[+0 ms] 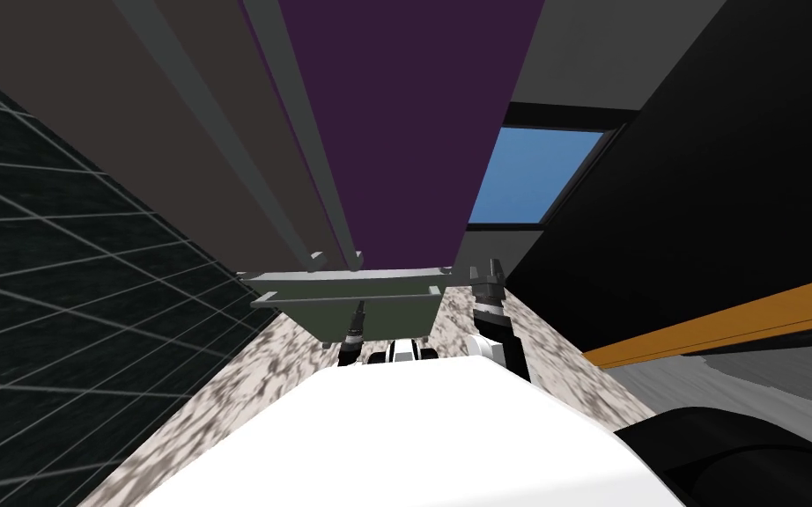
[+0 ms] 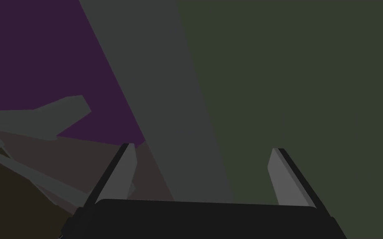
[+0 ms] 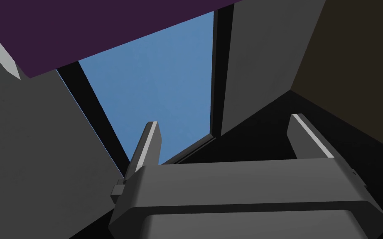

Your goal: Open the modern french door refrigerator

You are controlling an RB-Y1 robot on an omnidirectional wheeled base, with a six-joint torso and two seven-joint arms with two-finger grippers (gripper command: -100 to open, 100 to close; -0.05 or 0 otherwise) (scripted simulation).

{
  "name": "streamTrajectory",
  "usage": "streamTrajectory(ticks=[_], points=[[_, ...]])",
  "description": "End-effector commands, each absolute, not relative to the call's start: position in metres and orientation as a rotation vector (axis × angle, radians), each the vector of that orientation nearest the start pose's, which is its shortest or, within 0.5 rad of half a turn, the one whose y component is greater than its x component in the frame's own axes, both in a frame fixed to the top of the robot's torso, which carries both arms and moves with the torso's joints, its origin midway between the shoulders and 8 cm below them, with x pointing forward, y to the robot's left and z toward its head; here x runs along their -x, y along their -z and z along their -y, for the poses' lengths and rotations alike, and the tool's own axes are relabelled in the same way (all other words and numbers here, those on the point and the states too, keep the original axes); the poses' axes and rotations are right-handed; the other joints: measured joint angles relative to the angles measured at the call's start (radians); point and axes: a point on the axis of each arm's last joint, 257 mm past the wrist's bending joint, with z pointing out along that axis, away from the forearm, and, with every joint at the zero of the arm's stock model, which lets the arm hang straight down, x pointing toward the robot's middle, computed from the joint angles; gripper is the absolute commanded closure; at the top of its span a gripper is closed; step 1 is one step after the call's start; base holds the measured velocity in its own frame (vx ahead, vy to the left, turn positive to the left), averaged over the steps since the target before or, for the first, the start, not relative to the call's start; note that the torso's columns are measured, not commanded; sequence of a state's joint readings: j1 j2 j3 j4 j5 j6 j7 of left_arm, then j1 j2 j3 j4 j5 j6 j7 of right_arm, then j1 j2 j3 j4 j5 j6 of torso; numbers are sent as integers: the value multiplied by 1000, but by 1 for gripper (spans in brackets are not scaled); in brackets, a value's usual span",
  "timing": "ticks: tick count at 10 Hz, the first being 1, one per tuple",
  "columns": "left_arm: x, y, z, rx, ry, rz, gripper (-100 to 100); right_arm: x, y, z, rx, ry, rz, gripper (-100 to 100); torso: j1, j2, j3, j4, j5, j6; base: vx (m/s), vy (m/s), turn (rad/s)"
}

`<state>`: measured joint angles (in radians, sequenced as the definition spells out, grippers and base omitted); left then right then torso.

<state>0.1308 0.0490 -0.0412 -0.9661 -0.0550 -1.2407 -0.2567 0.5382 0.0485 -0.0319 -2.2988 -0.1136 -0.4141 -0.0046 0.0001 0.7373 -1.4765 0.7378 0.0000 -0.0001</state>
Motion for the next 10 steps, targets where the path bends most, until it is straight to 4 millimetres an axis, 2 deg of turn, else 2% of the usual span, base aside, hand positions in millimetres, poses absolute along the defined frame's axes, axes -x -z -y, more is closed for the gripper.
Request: streamTrajectory(ticks=[1, 4, 6, 10], points=[[-380, 272, -222, 610, 1168, -962, 100, -345, -3, 313, -840, -1308, -563, 0, 0, 0, 0, 0, 0, 0, 16, 6, -20], [-357, 281, -222, 612, 1163, -960, 100, -345, -3, 313, -840, -1308, -563, 0, 3, -7, -3, -6, 2, 0, 29, 14, -21], [-375, 270, -219, 599, 1177, -951, 100, -345, -3, 313, -840, -1308, -563, 0, 3, -5, -2, -4, 2, 0, -52, -2, 17], [-395, 266, -219, 608, 1179, -975, 100, -345, -4, 313, -840, -1308, -562, 0, 1, 5, 3, 0, 0, -2, -213, -15, 38]])
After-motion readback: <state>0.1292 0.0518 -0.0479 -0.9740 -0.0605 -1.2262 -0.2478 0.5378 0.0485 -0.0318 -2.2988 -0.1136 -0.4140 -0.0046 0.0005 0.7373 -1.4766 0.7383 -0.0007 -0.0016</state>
